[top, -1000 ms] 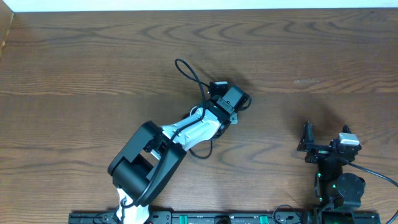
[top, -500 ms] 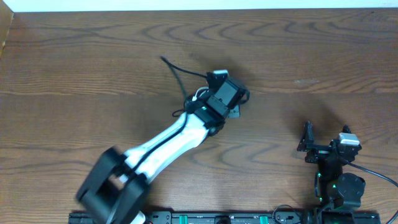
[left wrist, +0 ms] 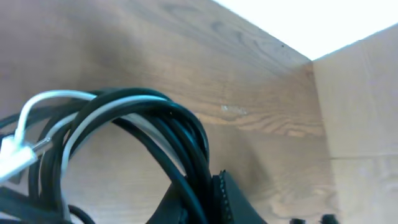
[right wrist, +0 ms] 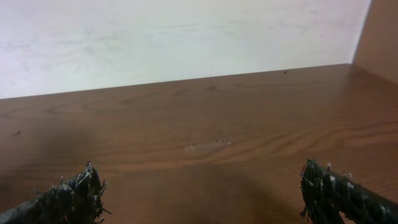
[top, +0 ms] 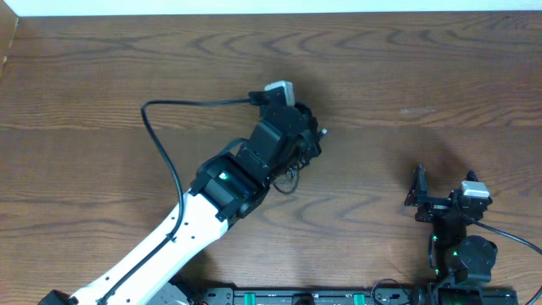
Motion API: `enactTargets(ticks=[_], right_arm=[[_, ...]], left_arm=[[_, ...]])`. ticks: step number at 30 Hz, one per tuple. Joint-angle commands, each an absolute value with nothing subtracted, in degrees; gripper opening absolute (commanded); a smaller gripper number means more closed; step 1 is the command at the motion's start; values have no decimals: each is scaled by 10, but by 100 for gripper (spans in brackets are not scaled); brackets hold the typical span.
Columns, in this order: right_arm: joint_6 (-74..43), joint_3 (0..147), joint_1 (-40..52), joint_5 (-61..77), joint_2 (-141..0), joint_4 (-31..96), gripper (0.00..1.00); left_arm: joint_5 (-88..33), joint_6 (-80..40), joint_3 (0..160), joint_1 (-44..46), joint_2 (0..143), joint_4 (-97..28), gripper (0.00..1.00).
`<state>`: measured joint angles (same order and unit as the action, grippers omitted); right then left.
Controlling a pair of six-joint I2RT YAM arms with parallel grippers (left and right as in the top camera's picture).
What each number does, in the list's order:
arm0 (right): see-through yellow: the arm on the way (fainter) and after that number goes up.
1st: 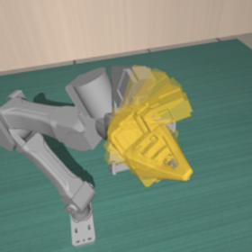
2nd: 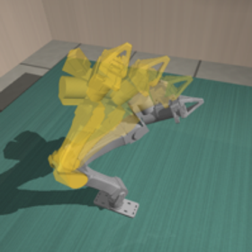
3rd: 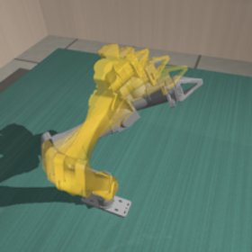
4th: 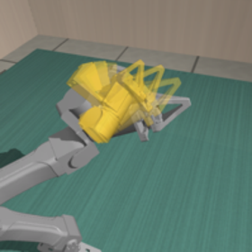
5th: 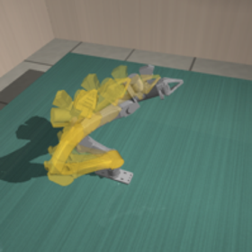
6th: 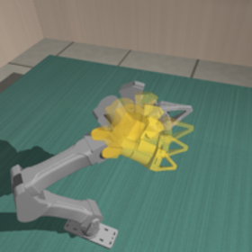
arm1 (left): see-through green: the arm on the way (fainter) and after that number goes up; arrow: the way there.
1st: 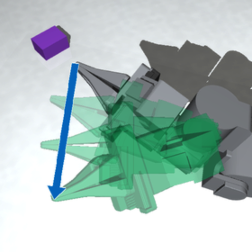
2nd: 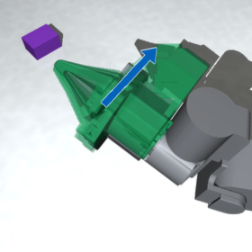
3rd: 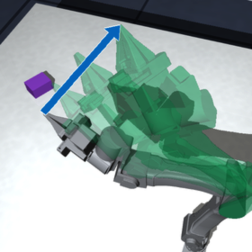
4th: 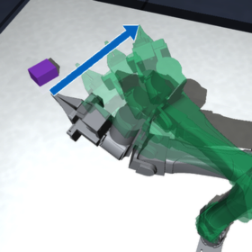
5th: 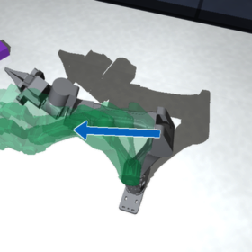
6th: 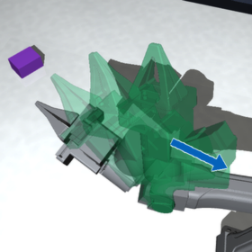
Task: Untangle cables
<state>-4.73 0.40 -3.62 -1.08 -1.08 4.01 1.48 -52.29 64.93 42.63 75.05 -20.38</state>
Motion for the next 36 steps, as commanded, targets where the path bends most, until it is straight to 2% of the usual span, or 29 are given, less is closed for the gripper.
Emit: enactTargets(ticks=[1,5,7,9,12,14,17,20,24,29,31,36], right_arm=[[-40,3,-33,-15,-11,42,99],[-55,3,-33,-7,-11,35,99],[-109,3,-33,34,-11,37,99],[-221,3,-33,98,-11,35,99],[-489,3,-33,216,-11,28,99],[-576,3,-33,312,-11,26,99],[-580,3,-33,413,-11,27,99],[-605,3,-33,445,-11,27,99],[-496,3,-33,472,-11,13,99],[-466,3,-33,501,-11,23,91],[-466,3,-33,503,-11,26,84],[-510,3,-33,509,-11,23,83]], left_arm=[[4,-645,649,427,754,-219,8],[6,-716,648,427,773,-224,8],[9,-756,648,425,782,-223,8],[9,-795,648,421,788,-223,8],[9,-838,648,413,794,-224,8],[11,-837,648,408,797,-221,8],[17,-837,648,402,802,-231,8],[17,-837,648,405,802,-231,8],[18,-837,648,412,802,-228,8],[20,-837,648,412,802,-225,8],[22,-837,647,412,803,-225,8],[21,-837,647,412,805,-225,8]])
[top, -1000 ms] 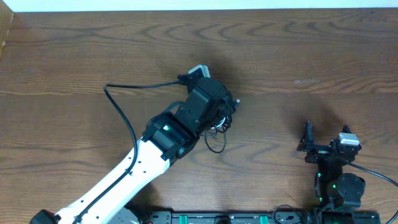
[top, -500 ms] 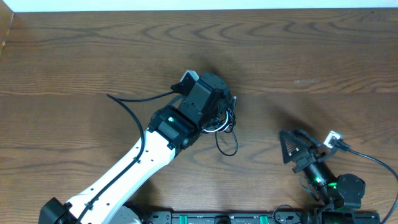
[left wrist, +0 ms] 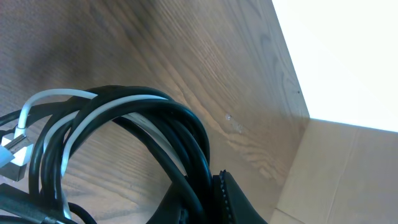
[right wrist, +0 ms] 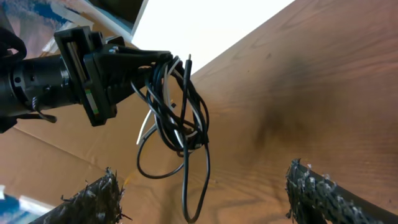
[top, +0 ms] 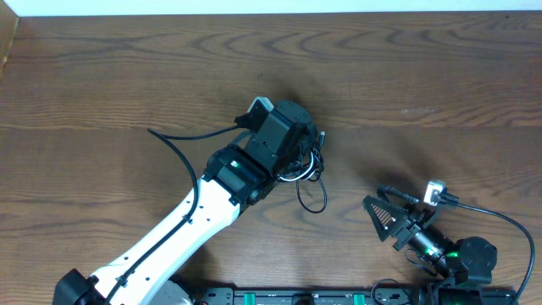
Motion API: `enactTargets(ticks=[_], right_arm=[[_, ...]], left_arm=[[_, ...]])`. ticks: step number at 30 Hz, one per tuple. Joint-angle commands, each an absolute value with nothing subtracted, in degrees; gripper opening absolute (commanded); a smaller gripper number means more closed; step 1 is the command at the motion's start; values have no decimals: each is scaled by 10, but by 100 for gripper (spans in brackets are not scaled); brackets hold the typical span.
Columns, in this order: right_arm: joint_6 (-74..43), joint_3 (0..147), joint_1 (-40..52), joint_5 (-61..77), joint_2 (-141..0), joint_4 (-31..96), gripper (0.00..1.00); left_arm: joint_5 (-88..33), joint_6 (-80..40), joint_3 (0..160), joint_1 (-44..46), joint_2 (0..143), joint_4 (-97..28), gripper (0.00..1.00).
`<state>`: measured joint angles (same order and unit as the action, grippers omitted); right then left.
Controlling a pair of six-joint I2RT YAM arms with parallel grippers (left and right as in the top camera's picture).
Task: Untangle cables
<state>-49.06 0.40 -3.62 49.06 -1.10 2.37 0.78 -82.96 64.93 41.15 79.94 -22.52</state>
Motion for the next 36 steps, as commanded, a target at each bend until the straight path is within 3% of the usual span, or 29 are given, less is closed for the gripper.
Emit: enactTargets(ticks=[1,9,15,20,25,29,34,35,36], right_arm=[[-509,3,-33,517,-11,19,83],[-556,3,-33,526,-14,34,78],[-572,4,-33,529,-54,34,80],[-573,18,-33,529,-122,35,75],[-631,46,-33,548,-211,32,73],[-630,63,-33,602,-269,-64,99],[-695,63,-33,607,-297,-194,99],[-716,63,-33,595,-298,-195,97],[-740,63,-33,580,-299,-193,84]], left_arm=[[21,-837,647,412,805,-226,8],[19,-858,647,412,805,-236,8],[-21,-987,647,412,805,-265,8],[-26,-996,647,412,805,-269,8],[-26,-898,647,412,805,-267,8],[-26,-838,647,412,805,-245,9],[-42,-745,647,412,805,-199,8],[-48,-734,647,412,805,-192,8],[-57,-719,647,412,805,-183,8]])
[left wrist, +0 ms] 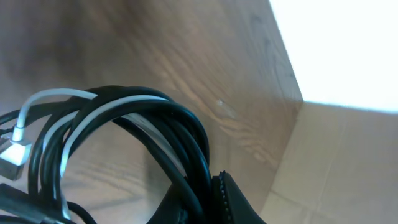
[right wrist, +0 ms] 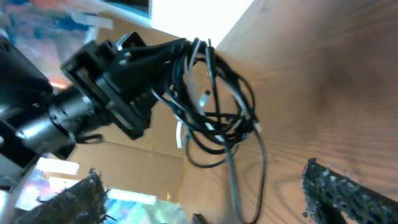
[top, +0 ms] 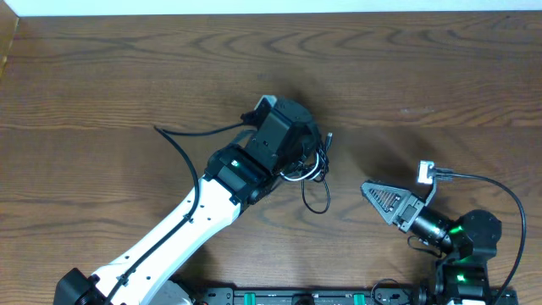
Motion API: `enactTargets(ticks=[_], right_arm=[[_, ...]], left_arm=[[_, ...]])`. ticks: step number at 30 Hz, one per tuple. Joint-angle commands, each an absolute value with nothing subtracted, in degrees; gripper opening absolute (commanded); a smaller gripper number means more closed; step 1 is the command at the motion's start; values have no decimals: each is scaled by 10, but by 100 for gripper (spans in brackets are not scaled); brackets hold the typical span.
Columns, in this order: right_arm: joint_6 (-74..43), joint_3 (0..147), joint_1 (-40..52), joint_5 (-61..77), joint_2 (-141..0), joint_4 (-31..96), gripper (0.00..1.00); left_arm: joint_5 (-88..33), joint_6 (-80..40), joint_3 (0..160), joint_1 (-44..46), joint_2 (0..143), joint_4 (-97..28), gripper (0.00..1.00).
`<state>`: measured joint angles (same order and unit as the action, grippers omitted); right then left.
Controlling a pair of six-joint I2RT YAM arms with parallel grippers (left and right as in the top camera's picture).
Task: Untangle cables
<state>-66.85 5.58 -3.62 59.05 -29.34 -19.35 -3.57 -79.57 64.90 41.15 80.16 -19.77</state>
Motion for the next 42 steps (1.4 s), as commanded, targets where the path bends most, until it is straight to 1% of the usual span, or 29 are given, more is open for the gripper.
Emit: enactTargets(ticks=[1,2,3,4,5,6,7,9,10,11,13,14,16,21,24,26,27,28,29,30,31,34,38,40,42], right_arm=[[-762,63,-33,572,-300,-186,68],[-796,63,-33,569,-300,-175,56],[-837,63,-33,569,-300,-162,49],[-877,63,-33,569,-300,-153,45],[-910,63,-33,569,-300,-147,45],[-927,63,-33,569,-300,-143,50],[-945,63,-33,569,-300,-138,59],[-972,63,-33,569,-300,-137,60],[-966,63,-33,565,-300,-142,60],[-933,63,-33,552,-300,-153,60],[-781,63,-30,524,-300,-179,60],[-687,63,-24,522,-300,-188,64],[-586,63,-9,536,-300,-189,70],[-481,63,53,530,-300,-190,69],[-465,63,104,495,-300,-194,70],[-464,63,139,465,-300,-203,68],[-461,63,157,444,-300,-204,66],[-457,63,170,426,-300,-203,62],[-449,63,184,404,-301,-200,57],[-443,63,200,379,-302,-198,48],[-442,63,209,363,-302,-197,41],[-443,63,237,329,-303,-203,1],[-443,63,242,329,-303,-185,1],[-443,63,242,309,-303,-138,1],[-443,63,242,274,-303,-76,1]], left_arm=[[-63,-708,647,412,805,-175,8],[-67,-698,647,412,805,-170,8],[-67,-692,647,412,805,-167,8],[-67,-692,647,412,805,-167,8],[-67,-692,647,412,805,-166,8],[-67,-692,647,412,805,-166,8],[-67,-693,647,412,805,-164,8],[-67,-708,647,412,805,-164,8],[-67,-729,647,412,805,-167,8],[-67,-761,647,412,805,-174,8],[-69,-842,647,412,805,-195,8],[-69,-875,647,412,805,-207,8],[-72,-923,647,412,805,-232,8],[-134,-978,647,413,805,-244,8],[-145,-1002,647,422,805,-244,8],[-143,-1004,647,430,805,-244,8],[-143,-1009,647,434,806,-243,8],[-143,-1013,647,436,806,-244,8],[-143,-1013,647,439,806,-244,8],[-144,-1013,647,441,806,-244,8],[-144,-1013,647,444,806,-244,8],[-143,-1012,647,451,806,-244,8],[-86,-983,647,439,806,-244,8],[-65,-949,647,422,806,-248,8],[-72,-926,647,400,806,-257,8]])
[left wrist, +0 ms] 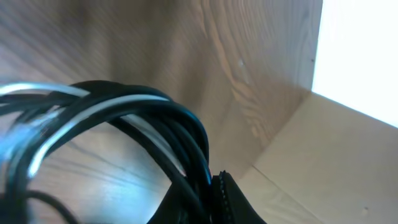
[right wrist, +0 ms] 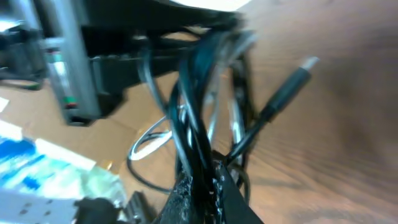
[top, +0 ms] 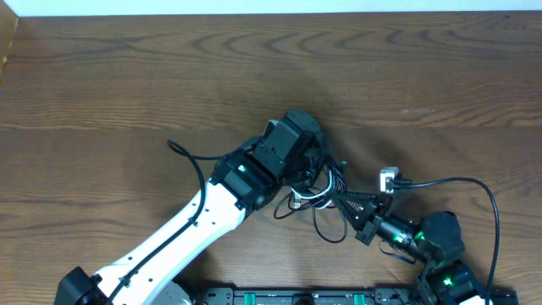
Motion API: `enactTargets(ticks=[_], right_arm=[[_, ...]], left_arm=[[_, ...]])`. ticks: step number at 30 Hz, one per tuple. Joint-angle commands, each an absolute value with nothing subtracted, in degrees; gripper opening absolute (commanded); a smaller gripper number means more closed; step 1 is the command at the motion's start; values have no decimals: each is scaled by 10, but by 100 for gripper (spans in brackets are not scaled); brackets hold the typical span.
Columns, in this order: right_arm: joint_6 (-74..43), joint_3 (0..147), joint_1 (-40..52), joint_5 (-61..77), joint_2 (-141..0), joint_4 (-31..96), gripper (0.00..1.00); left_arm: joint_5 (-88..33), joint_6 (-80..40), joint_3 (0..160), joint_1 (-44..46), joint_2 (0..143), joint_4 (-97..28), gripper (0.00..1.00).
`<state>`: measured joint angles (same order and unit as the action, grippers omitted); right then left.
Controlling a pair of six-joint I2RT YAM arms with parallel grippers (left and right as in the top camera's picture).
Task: Untangle cables
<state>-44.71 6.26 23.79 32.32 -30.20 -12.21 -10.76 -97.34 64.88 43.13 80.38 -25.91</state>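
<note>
A tangle of black and white cables [top: 318, 191] hangs between both grippers above the table's middle. My left gripper [top: 309, 165] is shut on the bundle's upper loops; in the left wrist view black and white strands [left wrist: 143, 118] arch over its fingers [left wrist: 227, 196]. My right gripper [top: 351, 216] is shut on black strands [right wrist: 196, 137] at the tangle's right side. A black plug [right wrist: 289, 87] sticks out beside them. A black cable end [top: 182, 152] trails left over the table.
The brown wooden table [top: 102, 76] stretches around the arms. A cardboard wall [left wrist: 323, 162] shows at the table's side in the left wrist view. The right arm's own cable [top: 457, 182] loops at the lower right.
My right gripper was open to the right of the tangle; now it is shut on the black strands. The left gripper with the bundle has shifted slightly down and right.
First my left gripper held the bundle near the table's middle, with the right arm parked at the lower right, open. Then the right gripper faced the hanging tangle, still open, and stood closer. Now both grippers are shut on the tangle.
</note>
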Motion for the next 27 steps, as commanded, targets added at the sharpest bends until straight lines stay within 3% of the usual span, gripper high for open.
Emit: enactTargets(ticks=[1,15,24,27], right_arm=[[-444,63,242,257,-303,-48,1],[-567,63,221,90,-303,154,1],[-553,63,214,144,-303,98,1],[-570,63,214,211,-303,43,18]], left_arm=[[-77,-915,647,387,806,-265,8],[-83,-866,647,245,806,-429,8],[-123,-859,647,236,806,-449,8],[-155,-724,647,245,806,-369,8]])
